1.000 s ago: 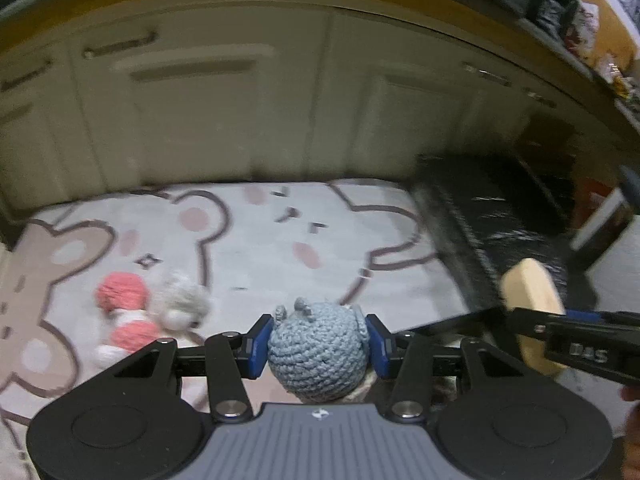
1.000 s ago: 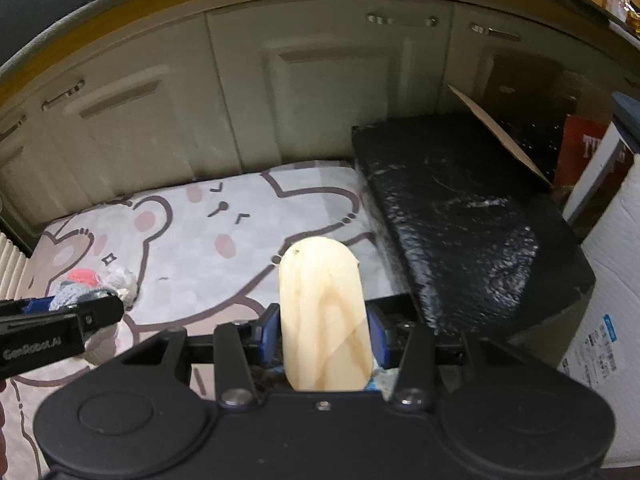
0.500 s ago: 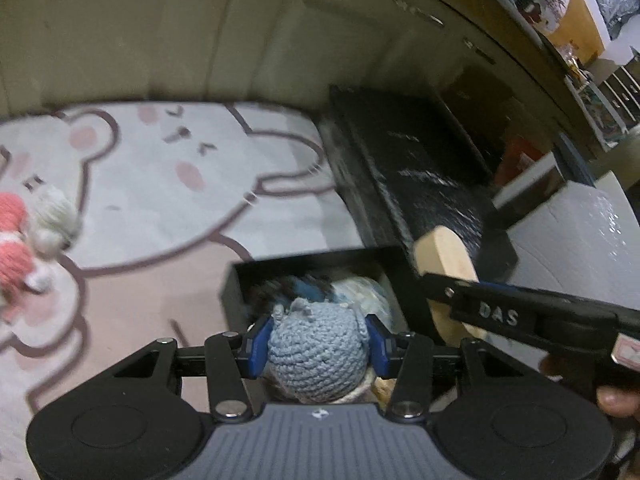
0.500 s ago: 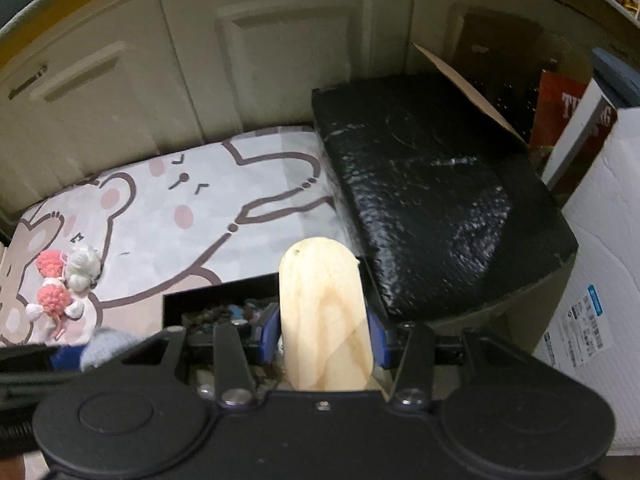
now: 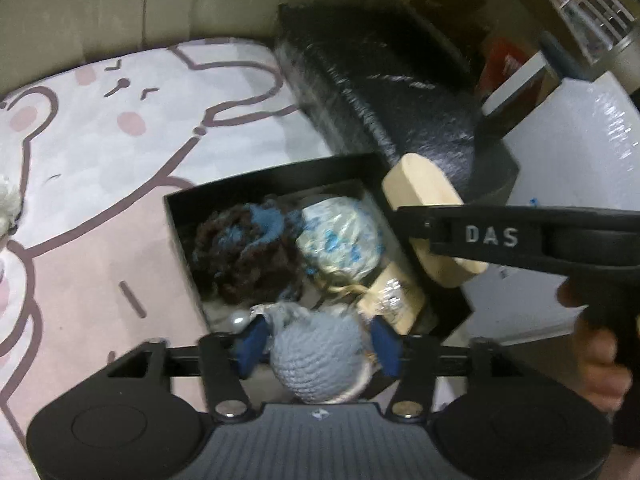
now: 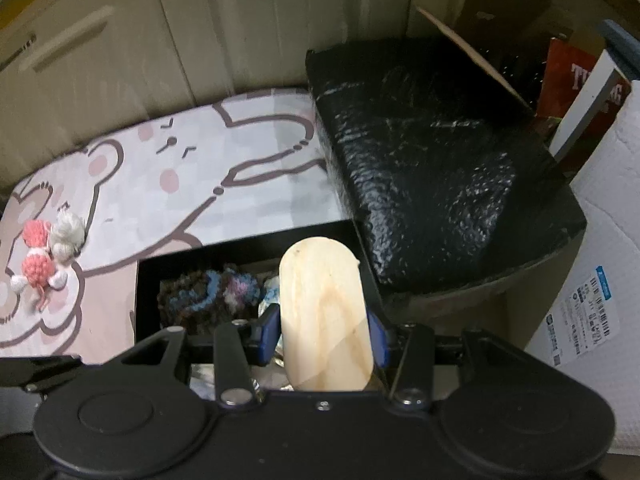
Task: Organize objects
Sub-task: 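Carry the wooden block with the right tool while the left tool carries the mouse to the box, then open the left tool dropping the mouse in the box while the right tool releases the block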
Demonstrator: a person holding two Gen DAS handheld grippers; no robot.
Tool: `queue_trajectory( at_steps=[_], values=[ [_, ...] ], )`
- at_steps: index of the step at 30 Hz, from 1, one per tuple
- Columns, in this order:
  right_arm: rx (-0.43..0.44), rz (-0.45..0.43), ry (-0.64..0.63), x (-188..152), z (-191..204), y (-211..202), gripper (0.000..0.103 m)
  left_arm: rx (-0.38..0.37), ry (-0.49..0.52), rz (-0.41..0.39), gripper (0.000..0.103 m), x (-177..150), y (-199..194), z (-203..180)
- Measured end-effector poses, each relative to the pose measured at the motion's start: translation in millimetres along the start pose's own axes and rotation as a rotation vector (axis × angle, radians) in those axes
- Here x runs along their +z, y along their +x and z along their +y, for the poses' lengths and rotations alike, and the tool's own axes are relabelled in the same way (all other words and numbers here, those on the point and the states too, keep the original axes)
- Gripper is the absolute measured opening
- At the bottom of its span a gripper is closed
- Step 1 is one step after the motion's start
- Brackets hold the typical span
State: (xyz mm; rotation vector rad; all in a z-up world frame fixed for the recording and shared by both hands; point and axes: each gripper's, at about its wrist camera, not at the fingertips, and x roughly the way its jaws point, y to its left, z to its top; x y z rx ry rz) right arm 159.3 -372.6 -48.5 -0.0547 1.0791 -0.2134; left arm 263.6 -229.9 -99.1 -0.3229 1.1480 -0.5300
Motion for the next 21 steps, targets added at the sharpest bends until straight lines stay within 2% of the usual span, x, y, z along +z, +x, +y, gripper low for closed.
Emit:
queue_trajectory(
  at_steps=[3, 6, 7, 11, 15, 16, 18, 21],
  values=[
    [0.003, 0.021, -0.021, -2, 1, 5, 0.046, 0.021, 0.014, -0.016, 0.076, 1, -5, 1],
    [0.004, 0.04, -0.032, -4, 0, 9, 0.047, 0.038, 0.018, -0.028, 0.079, 2, -10, 4],
    [0.161, 0.016, -0.271, -5, -7, 11, 0.047, 0.044, 0.017, -0.025, 0.079, 3, -11, 5],
    [0.162, 0.038, -0.284, -8, -7, 16, 0.047, 0.081, 0.009, -0.01, 0.079, 4, -13, 12],
    [0.163, 0.079, -0.354, -16, -2, 22, 0.047, 0.132, 0.003, -0.007, 0.079, 6, -15, 19],
    [0.151, 0.077, -0.385, -18, 0, 22, 0.048, 0.139, -0.003, -0.007, 0.079, 6, -15, 21],
    [0.115, 0.072, -0.426, -22, 2, 22, 0.059, 0.147, -0.012, -0.006, 0.081, 7, -16, 24],
    [0.094, 0.072, -0.431, -22, 0, 21, 0.06, 0.157, -0.016, -0.009, 0.083, 8, -19, 27]
  ],
)
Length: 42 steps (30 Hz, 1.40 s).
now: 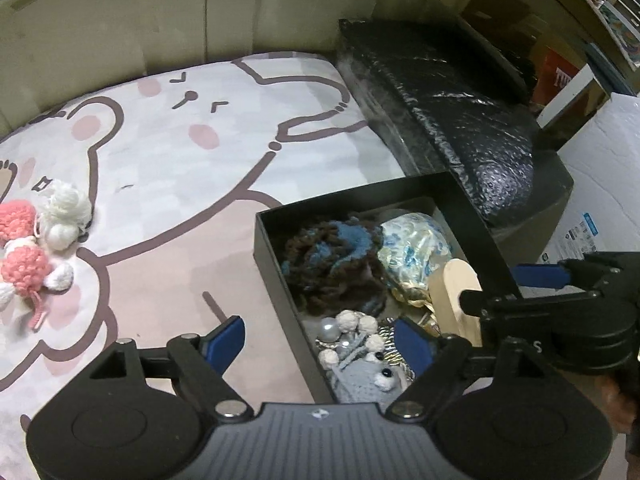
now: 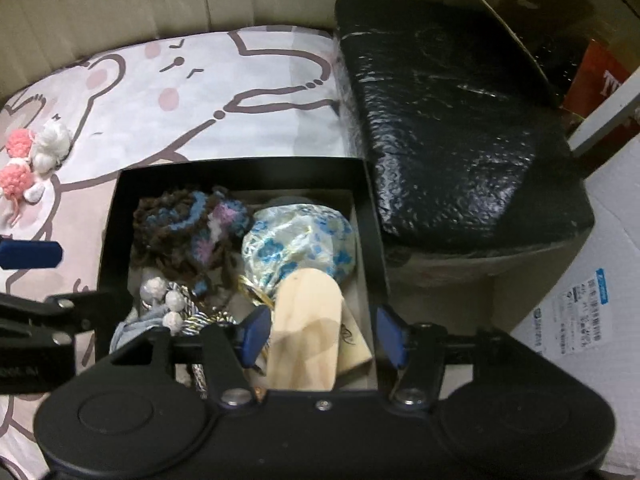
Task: Organize objects
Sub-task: 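Open the left tool dropping the mouse in the box while the right tool releases the block, then withdraw both tools from the box back toward the remaining toys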
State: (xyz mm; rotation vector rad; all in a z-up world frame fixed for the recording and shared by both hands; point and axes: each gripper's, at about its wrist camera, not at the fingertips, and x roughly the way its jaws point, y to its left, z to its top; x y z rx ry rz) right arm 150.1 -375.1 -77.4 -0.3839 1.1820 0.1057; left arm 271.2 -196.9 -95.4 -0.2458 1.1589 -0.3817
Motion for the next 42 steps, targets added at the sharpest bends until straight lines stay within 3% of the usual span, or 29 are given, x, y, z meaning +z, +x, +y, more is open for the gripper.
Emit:
queue_trajectory(
  at_steps=[12, 17, 22, 24, 31, 35, 42],
  values=[
    [0.003, -0.004, -0.004, -2, -2, -4, 0.06, 0.005, 0.012, -0.007, 0.084, -1, -8, 2],
    [0.03, 0.048, -0.071, -5, 12, 9, 0.059, 0.007, 0.018, -0.007, 0.085, -2, -9, 3],
    [-0.059, 0.086, -0.119, -8, 16, 21, 0.054, 0.011, 0.015, -0.005, 0.085, -2, -9, 6],
    [-0.095, 0.082, -0.106, -7, 10, 21, 0.04, 0.01, 0.016, -0.006, 0.085, -2, -9, 6],
    [-0.085, 0.089, -0.083, -7, 4, 23, 0.04, 0.008, 0.026, -0.004, 0.085, -2, -8, 6],
    [-0.05, 0.05, -0.052, -7, -2, 13, 0.041, 0.006, 0.022, -0.011, 0.085, -1, -11, 8],
    [0.046, -0.097, 0.073, 0, -19, -21, 0.043, 0.016, 0.026, -0.047, 0.087, 1, -23, 10]
  ],
)
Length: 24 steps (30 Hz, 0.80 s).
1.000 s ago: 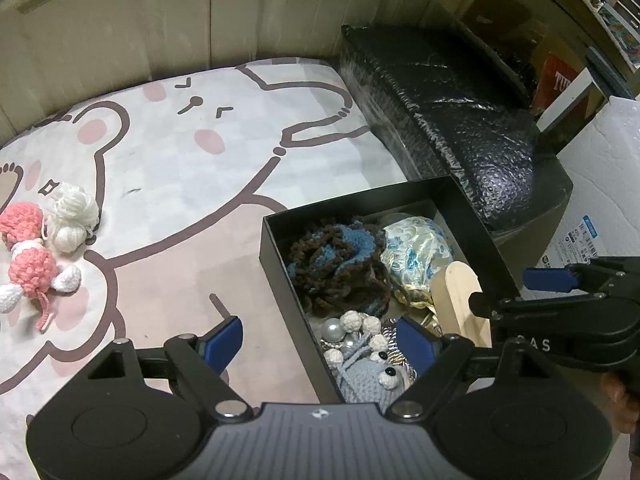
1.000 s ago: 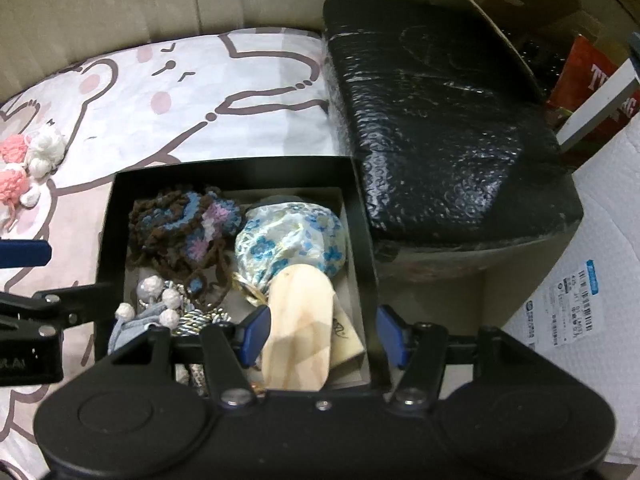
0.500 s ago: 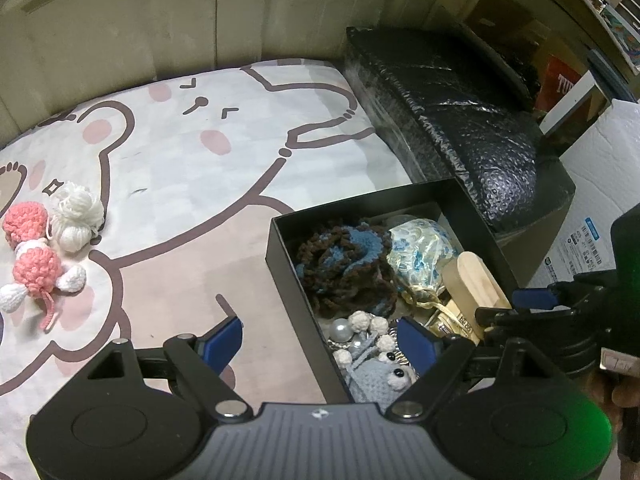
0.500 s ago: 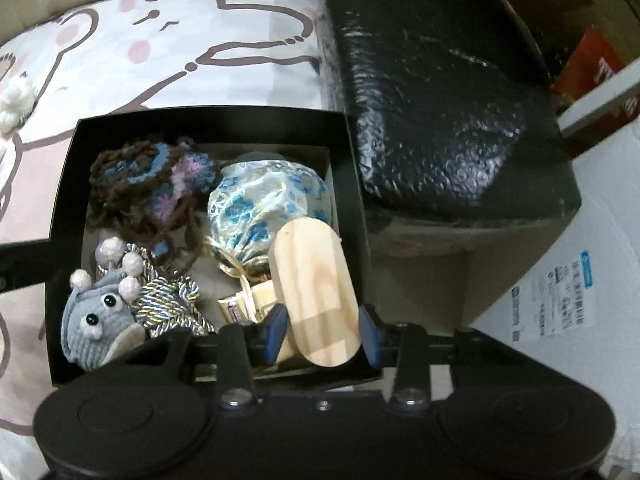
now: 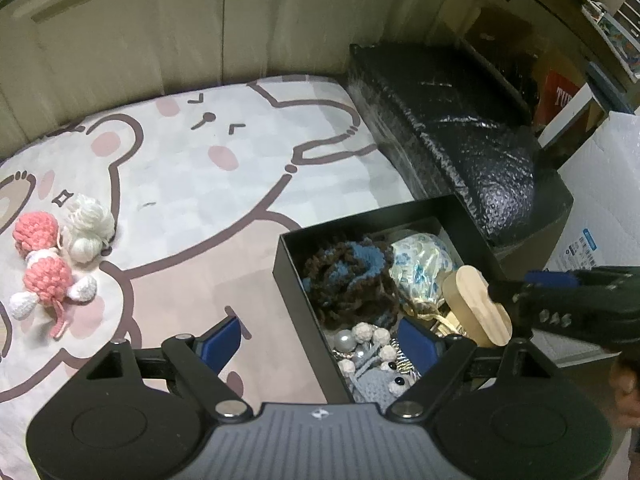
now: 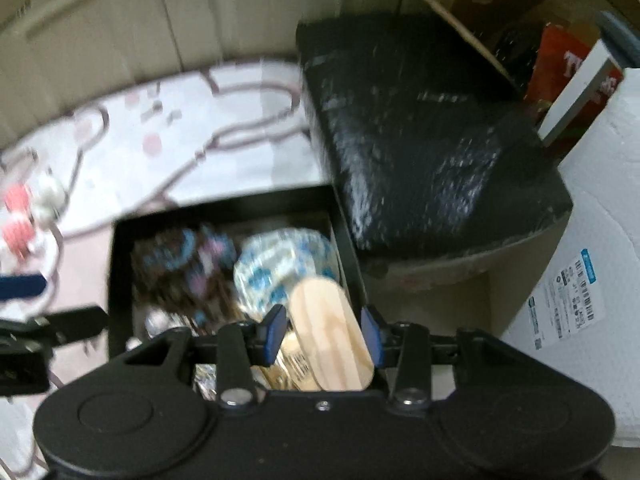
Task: Organize objects
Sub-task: 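Withdraw both tools from the box back toward the remaining toys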
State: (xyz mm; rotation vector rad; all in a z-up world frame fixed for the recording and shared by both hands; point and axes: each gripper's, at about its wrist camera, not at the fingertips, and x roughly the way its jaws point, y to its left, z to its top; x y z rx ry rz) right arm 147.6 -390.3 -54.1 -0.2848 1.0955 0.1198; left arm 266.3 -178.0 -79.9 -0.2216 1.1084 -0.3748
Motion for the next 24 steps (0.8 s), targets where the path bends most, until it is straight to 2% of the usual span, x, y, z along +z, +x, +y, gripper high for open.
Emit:
queue_trajectory(
  at_steps=[7, 9, 12, 16, 18, 24],
  values=[
    [0.039, -0.091, 0.029, 6, -1, -27, 0.05, 0.02, -0.002, -0.048, 0.09, 3, -14, 8],
    [0.054, -0.124, 0.035, 4, 0, -34, 0.06, 0.03, -0.003, -0.063, 0.092, 4, -18, 10],
    [0.077, -0.146, 0.039, 2, 1, -39, 0.066, 0.058, 0.012, -0.088, 0.096, 4, -23, 10],
    [0.055, -0.167, 0.029, -1, 1, -44, 0.077, 0.079, 0.021, -0.113, 0.1, 3, -28, 12],
    [0.051, -0.178, 0.032, -3, 0, -46, 0.086, 0.084, 0.021, -0.124, 0.102, 3, -31, 13],
    [0.012, -0.185, 0.03, -6, -1, -49, 0.1, 0.102, 0.026, -0.144, 0.103, 2, -35, 17]
  ],
)
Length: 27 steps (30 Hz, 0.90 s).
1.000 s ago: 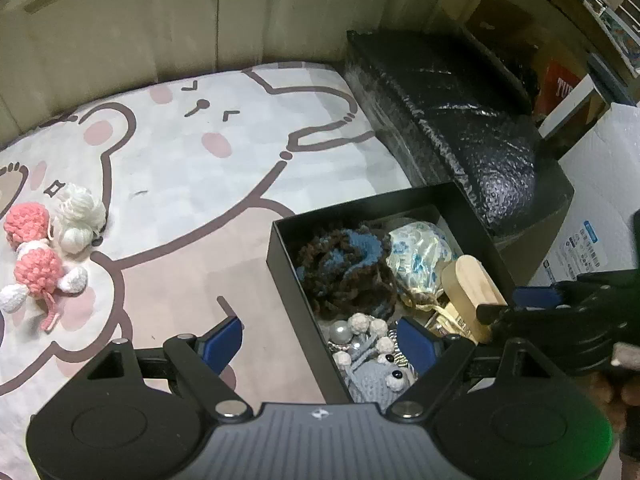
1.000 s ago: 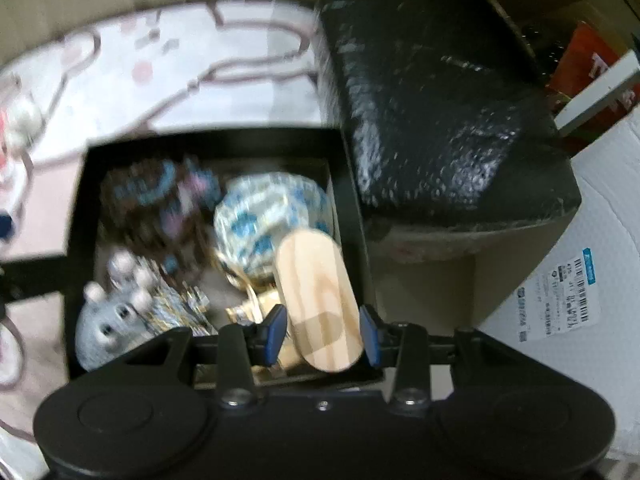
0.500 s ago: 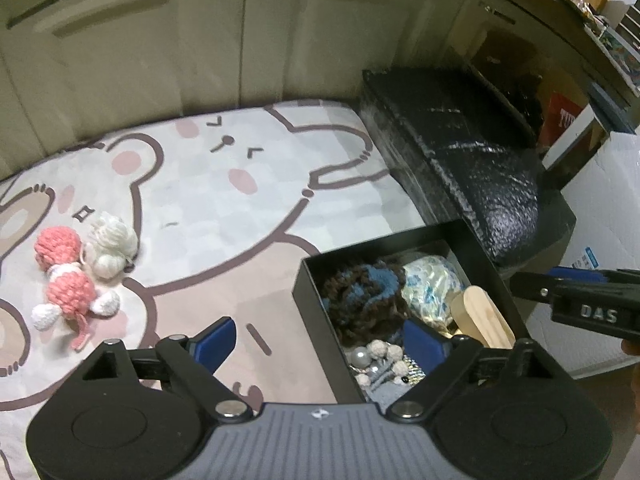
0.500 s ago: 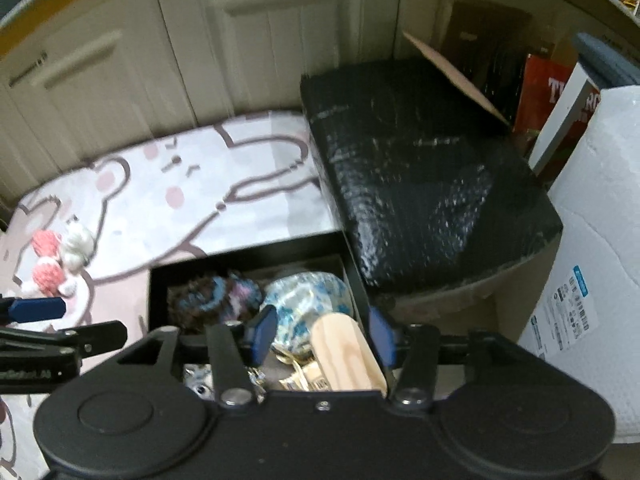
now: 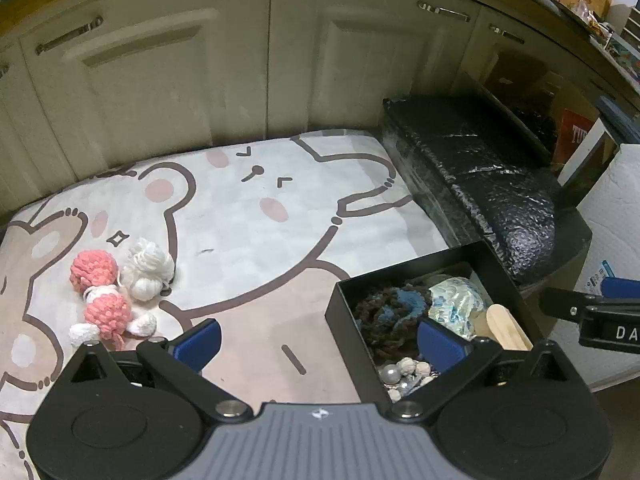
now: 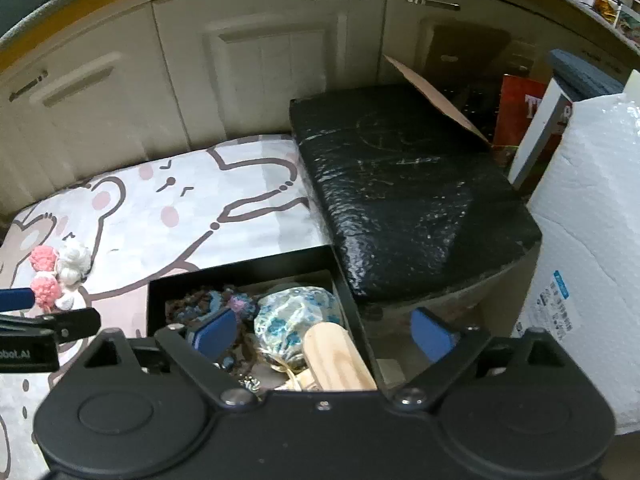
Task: Organize objects
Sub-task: 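Withdraw both tools from the box back toward the remaining toys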
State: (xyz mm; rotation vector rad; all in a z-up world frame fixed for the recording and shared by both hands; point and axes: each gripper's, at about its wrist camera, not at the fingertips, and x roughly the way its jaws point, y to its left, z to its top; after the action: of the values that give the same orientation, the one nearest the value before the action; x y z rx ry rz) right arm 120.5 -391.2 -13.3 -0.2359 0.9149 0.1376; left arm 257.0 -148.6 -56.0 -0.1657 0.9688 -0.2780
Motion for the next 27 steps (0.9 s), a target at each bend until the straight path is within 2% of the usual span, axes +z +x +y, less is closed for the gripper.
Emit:
queue_trajectory(
  at_steps=[10, 17, 27],
  values=[
    [-0.033, -0.04, -0.001, -5, -2, -3, 0.103, 0.022, 0.029, -0.03, 0.103, 1, -4, 3],
    [-0.026, -0.05, -0.001, -4, 3, -4, 0.103, 0.031, 0.003, -0.046, 0.103, 0, -8, 16],
    [-0.001, -0.055, -0.042, 1, 37, 2, 0.103, 0.101, -0.067, -0.072, 0.103, 2, -15, 60]
  ],
)
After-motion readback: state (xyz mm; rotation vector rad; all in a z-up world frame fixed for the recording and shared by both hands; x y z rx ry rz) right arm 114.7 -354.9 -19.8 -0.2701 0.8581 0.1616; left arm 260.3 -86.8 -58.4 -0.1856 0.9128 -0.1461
